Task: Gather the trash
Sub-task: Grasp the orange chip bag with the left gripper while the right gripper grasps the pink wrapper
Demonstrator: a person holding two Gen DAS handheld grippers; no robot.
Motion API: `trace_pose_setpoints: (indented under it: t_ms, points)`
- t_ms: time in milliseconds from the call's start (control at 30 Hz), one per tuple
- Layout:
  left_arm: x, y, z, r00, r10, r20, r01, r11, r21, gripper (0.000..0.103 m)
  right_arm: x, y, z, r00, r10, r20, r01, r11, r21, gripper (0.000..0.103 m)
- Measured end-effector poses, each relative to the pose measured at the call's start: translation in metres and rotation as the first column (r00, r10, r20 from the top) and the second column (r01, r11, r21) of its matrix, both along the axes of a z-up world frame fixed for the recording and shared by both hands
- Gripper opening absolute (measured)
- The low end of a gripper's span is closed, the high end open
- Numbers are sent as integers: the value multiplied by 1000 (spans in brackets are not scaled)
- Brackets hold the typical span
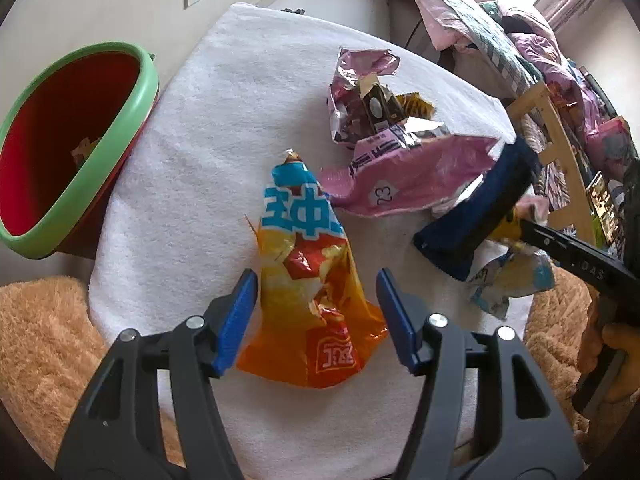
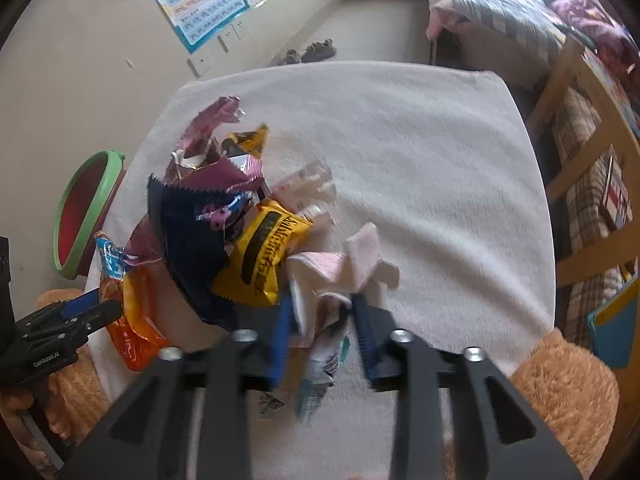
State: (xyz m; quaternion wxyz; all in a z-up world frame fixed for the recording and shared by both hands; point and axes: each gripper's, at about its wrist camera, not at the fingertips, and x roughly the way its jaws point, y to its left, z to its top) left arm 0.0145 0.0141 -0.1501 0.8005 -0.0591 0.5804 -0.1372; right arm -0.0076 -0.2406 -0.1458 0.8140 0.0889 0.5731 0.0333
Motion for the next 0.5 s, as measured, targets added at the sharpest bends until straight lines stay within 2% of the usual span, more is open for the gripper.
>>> trace_pose_setpoints:
  t_ms: [200, 367, 500]
  points:
    - [0, -1, 0, 1000, -2, 4, 2, 1000, 5, 58, -10, -13, 7, 999, -46, -12, 46, 998, 43, 54]
    - [-1, -3, -3, 1000, -9, -1, 9, 1000, 9, 58, -15, -25, 18, 996, -92, 10, 91, 993, 71, 56]
    - [-3, -5, -6, 1000, -17, -5, 17, 1000, 15, 58, -9, -26, 23, 996, -82, 26, 80, 996, 47, 56]
